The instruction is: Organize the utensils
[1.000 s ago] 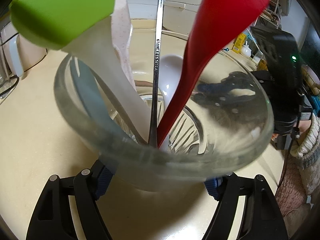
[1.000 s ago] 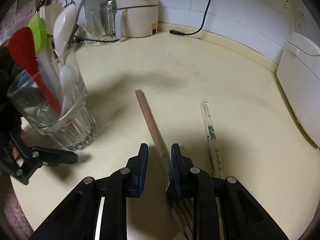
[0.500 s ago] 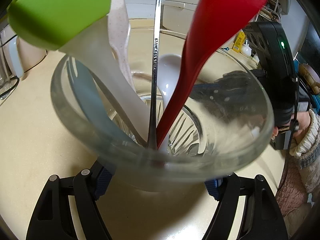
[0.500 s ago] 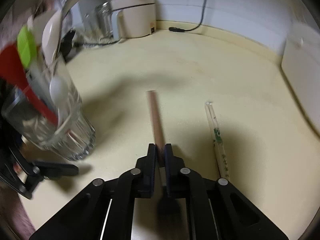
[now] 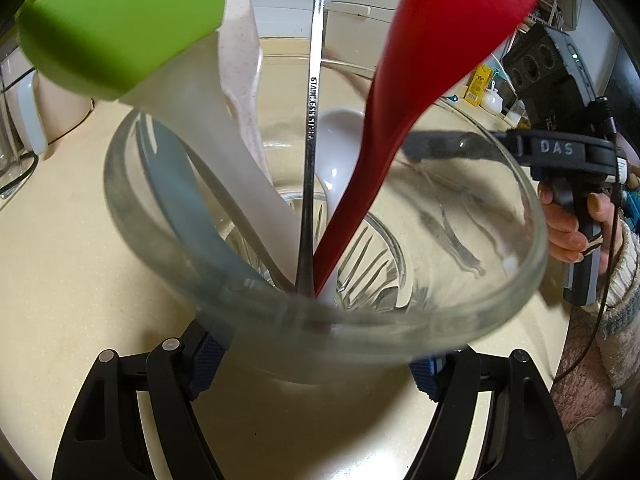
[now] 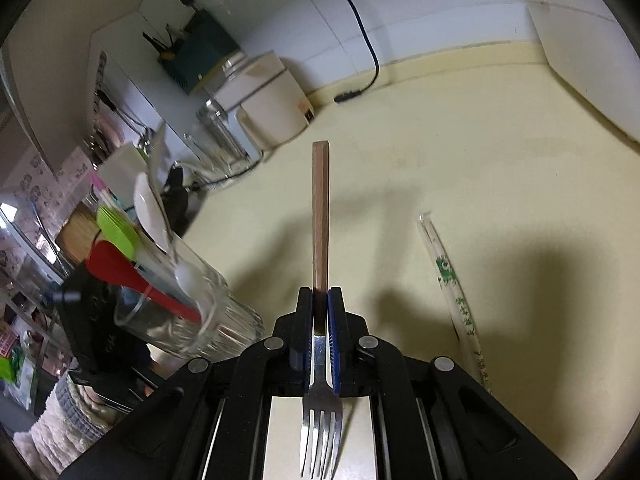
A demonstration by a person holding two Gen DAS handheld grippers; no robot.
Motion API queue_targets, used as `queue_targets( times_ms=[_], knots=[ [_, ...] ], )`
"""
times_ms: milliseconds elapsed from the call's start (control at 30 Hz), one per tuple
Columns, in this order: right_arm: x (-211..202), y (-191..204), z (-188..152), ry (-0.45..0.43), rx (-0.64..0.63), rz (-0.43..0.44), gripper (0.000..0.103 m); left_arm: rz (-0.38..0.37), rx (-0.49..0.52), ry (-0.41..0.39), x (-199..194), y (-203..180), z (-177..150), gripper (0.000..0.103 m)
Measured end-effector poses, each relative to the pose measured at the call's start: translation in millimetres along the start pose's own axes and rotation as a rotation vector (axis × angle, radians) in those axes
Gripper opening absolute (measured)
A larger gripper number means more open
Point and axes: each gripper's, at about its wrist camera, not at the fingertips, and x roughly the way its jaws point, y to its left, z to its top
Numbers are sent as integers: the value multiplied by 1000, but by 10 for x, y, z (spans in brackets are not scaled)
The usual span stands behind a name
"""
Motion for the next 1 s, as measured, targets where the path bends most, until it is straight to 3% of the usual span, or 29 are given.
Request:
queue_targets(
  times_ms=[400,1000],
  knots=[
    [-505,161,17,-194,-50,0,7,-2,-2,-1,1,9,-4,79],
    [-736,238,84,-298,-86,-38,7,-2,-2,-1,4,3,-4,79]
  ],
)
